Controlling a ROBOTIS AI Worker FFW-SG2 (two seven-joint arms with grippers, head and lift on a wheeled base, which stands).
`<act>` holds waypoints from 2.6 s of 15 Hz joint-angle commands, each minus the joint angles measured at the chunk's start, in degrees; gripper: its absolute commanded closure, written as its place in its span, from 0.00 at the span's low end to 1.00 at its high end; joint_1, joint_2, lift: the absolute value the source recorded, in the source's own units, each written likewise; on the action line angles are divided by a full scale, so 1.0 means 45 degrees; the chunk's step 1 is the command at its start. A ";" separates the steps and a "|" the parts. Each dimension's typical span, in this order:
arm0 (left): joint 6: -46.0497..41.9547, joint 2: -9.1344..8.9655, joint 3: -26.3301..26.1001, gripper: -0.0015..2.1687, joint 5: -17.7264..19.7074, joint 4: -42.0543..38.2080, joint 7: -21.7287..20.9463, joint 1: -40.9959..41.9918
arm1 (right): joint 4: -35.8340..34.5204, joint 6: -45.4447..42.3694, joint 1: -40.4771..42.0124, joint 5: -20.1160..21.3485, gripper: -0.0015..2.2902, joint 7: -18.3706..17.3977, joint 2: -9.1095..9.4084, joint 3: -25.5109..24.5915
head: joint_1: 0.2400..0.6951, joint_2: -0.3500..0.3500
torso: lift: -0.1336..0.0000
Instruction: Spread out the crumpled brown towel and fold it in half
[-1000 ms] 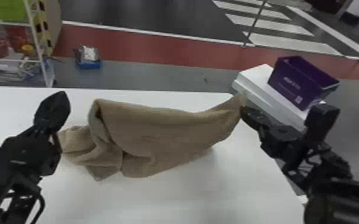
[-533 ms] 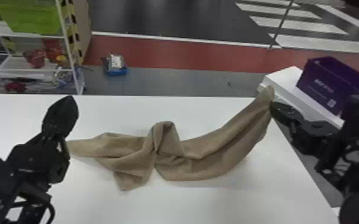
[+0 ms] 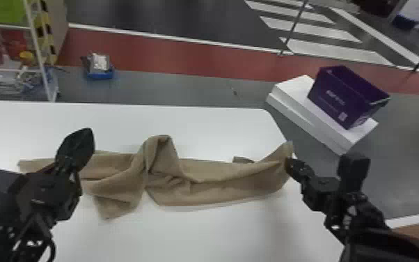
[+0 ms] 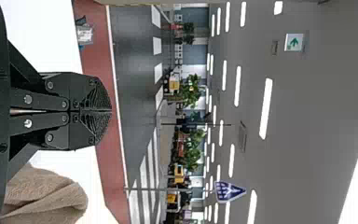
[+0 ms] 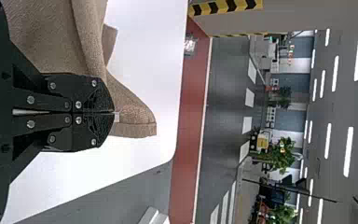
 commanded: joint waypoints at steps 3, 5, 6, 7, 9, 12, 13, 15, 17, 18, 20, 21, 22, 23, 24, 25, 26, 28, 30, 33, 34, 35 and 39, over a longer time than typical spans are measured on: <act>0.0942 -0.0041 -0.0634 0.71 -0.0476 -0.0029 0.0023 -0.0156 | 0.1347 -0.1366 0.0244 0.0258 0.59 -0.0160 0.0011 -0.0316 | 1.00 0.00 | 0.07; 0.0942 -0.0041 -0.1024 0.54 -0.0593 0.0049 0.0043 -0.0234 | 0.1347 -0.1405 0.0264 0.0121 0.59 -0.0160 0.0011 -0.0296 | 1.00 0.00 | 0.07; 0.0903 -0.0041 -0.1395 0.47 -0.0749 0.0224 0.0082 -0.0234 | 0.1327 -0.1522 0.0303 0.0062 0.59 -0.0160 0.0011 -0.0238 | 1.00 0.00 | 0.07; 0.0903 -0.0022 -0.1649 0.34 -0.0886 0.0283 0.0180 -0.0195 | 0.1327 -0.1600 0.0342 0.0062 0.59 -0.0160 0.0011 -0.0179 | 1.00 0.00 | 0.07; 0.0903 0.0057 -0.1884 0.31 -0.1296 0.0283 0.0238 0.0117 | 0.1405 -0.1874 0.0381 0.0004 0.59 -0.0238 0.0011 -0.0159 | 1.00 0.00 | 0.07; 0.1293 0.0408 -0.2020 0.31 -0.1765 0.0049 0.0043 0.0605 | 0.1600 -0.2147 0.0440 -0.0133 0.59 -0.0258 0.0011 -0.0316 | 1.00 0.00 | 0.07; 0.2074 0.0564 -0.2079 0.31 -0.1765 -0.0088 -0.0035 0.0703 | 0.1640 -0.2147 0.0440 -0.0250 0.59 -0.0258 0.0011 -0.0316 | 1.00 0.00 | 0.07; 0.3637 0.0603 -0.2118 0.31 -0.2214 -0.0205 -0.0504 0.0742 | 0.1659 -0.2342 0.0498 -0.0406 0.59 -0.0258 0.0011 -0.0316 | 1.00 0.00 | 0.07; 0.4106 0.0603 -0.2020 0.31 -0.2214 -0.0205 -0.0738 0.0723 | 0.1835 -0.2811 0.0557 -0.0582 0.59 -0.0258 0.0011 -0.0316 | 1.00 0.00 | 0.07; 0.4223 0.0603 -0.1942 0.31 -0.2195 -0.0205 -0.0856 0.0723 | 0.1952 -0.2811 0.0557 -0.0582 0.59 -0.0258 -0.0039 -0.0335 | 1.00 0.00 | 0.07; 0.4770 0.0623 -0.1923 0.31 -0.2234 -0.0381 -0.0895 0.0684 | 0.2128 -0.2967 0.0557 -0.0582 0.59 -0.0297 -0.0078 -0.0394 | 1.00 0.00 | 0.07; 0.4848 0.0623 -0.1884 0.31 -0.2253 -0.0401 -0.0895 0.0645 | 0.2225 -0.3046 0.0557 -0.0582 0.59 -0.0336 -0.0137 -0.0374 | 1.00 0.00 | 0.07; 0.5082 0.0643 -0.1864 0.31 -0.2351 -0.0440 -0.0895 0.0625 | 0.2343 -0.3163 0.0557 -0.0641 0.59 -0.0375 -0.0215 -0.0374 | 1.00 0.00 | 0.07; 0.5590 0.0701 -0.1805 0.31 -0.2370 -0.0635 -0.0895 0.0625 | 0.2362 -0.3163 0.0557 -0.0660 0.59 -0.0394 -0.0234 -0.0374 | 1.00 0.00 | 0.07; 0.5707 0.0838 -0.1727 0.31 -0.2370 -0.0830 -0.0895 0.0684 | 0.2421 -0.3241 0.0537 -0.0699 0.59 -0.0414 -0.0273 -0.0374 | 1.00 0.00 | 0.07; 0.5785 0.0916 -0.1649 0.31 -0.2429 -0.1104 -0.0914 0.0781 | 0.2440 -0.3241 0.0498 -0.0739 0.59 -0.0414 -0.0293 -0.0374 | 1.00 0.00 | 0.07; 0.6215 0.1014 -0.1415 0.31 -0.2449 -0.1494 -0.1051 0.0957 | 0.2440 -0.3241 0.0479 -0.0739 0.59 -0.0414 -0.0293 -0.0335 | 1.00 0.00 | 0.07; 0.7035 0.1228 -0.1044 0.31 -0.2488 -0.2510 -0.1344 0.1406 | 0.2518 -0.3280 0.0420 -0.0739 0.59 -0.0434 -0.0293 -0.0218 | 1.00 0.00 | 0.07; 0.8012 0.1404 -0.0751 0.31 -0.2702 -0.3272 -0.1676 0.1875 | 0.2597 -0.3319 0.0381 -0.0739 0.59 -0.0473 -0.0293 -0.0101 | 1.00 0.00 | 0.07; 0.9028 0.1482 -0.0653 0.31 -0.2566 -0.3936 -0.2281 0.2188 | 0.2655 -0.3319 0.0323 -0.0739 0.59 -0.0492 -0.0293 -0.0062 | 1.00 0.00 | 0.07; 0.8988 0.1482 -0.0692 0.31 -0.2527 -0.3936 -0.2301 0.2188 | 0.2636 -0.3319 0.0323 -0.0739 0.59 -0.0473 -0.0273 -0.0062 | 1.00 0.00 | 0.07; 0.9028 0.1443 -0.0790 0.31 -0.2507 -0.3897 -0.2301 0.2188 | 0.2636 -0.3319 0.0342 -0.0739 0.59 -0.0473 -0.0254 -0.0062 | 1.00 0.00 | 0.07; 0.8637 0.1346 -0.1161 0.31 -0.2546 -0.3447 -0.2086 0.1934 | 0.2636 -0.3319 0.0362 -0.0739 0.59 -0.0492 -0.0273 -0.0081 | 1.00 0.00 | 0.07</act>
